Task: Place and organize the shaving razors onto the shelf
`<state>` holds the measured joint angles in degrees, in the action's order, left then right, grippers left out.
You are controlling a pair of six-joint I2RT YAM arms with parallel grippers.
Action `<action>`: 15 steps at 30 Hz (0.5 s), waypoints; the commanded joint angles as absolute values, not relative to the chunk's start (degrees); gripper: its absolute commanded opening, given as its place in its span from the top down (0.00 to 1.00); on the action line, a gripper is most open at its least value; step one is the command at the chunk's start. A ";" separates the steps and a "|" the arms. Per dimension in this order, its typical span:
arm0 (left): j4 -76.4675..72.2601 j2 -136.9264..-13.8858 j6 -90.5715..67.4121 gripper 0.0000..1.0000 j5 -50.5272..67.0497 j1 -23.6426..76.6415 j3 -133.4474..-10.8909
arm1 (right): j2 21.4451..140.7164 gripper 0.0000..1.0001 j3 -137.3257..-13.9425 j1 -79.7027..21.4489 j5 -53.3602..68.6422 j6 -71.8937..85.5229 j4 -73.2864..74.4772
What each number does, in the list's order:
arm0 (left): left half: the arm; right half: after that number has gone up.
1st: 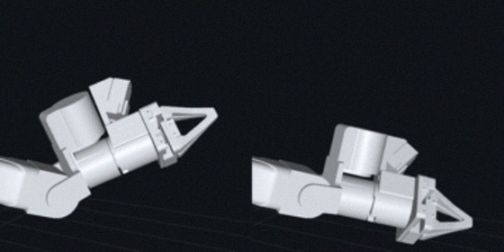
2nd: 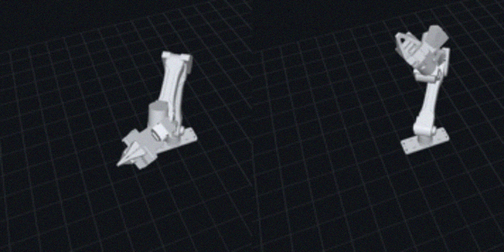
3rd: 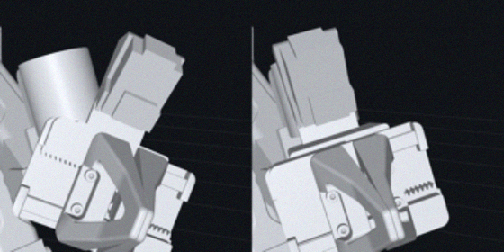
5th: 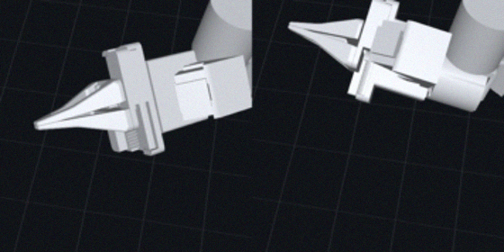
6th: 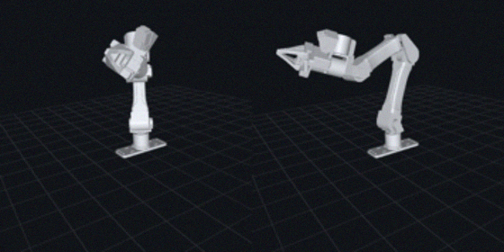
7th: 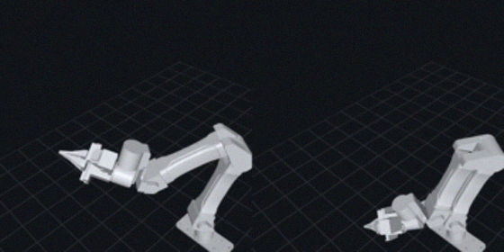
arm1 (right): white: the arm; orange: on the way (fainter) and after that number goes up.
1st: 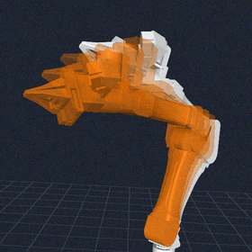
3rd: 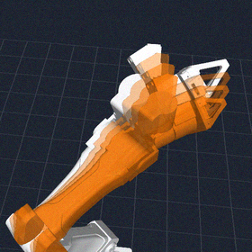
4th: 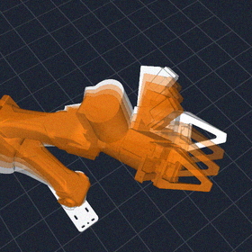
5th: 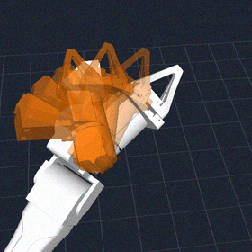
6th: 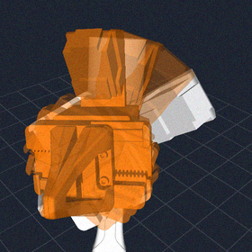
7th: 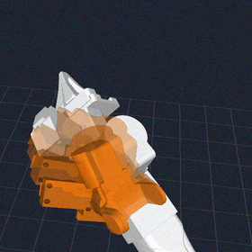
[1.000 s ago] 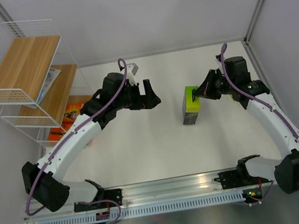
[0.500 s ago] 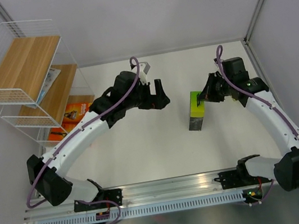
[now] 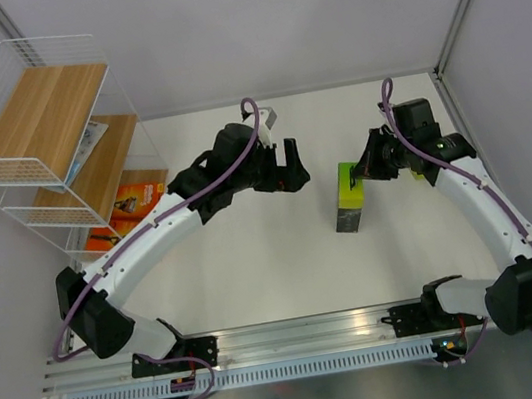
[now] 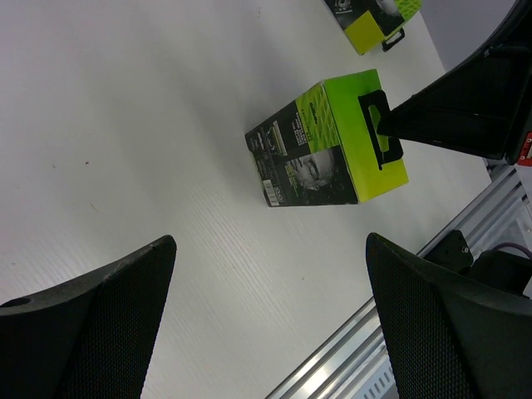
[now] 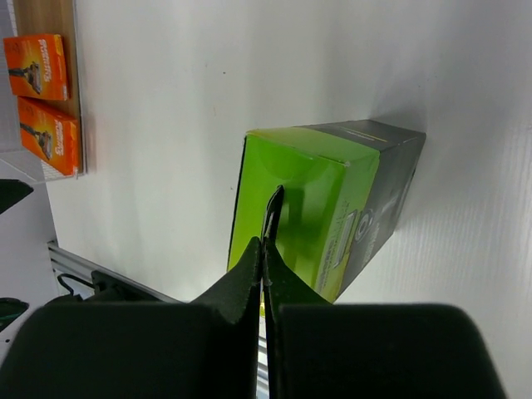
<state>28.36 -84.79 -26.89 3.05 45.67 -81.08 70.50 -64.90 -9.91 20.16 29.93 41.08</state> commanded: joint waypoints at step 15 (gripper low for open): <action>33.05 -75.78 -35.60 0.00 -11.35 32.55 -76.73 | 76.20 0.99 -83.06 -18.44 23.12 36.99 33.93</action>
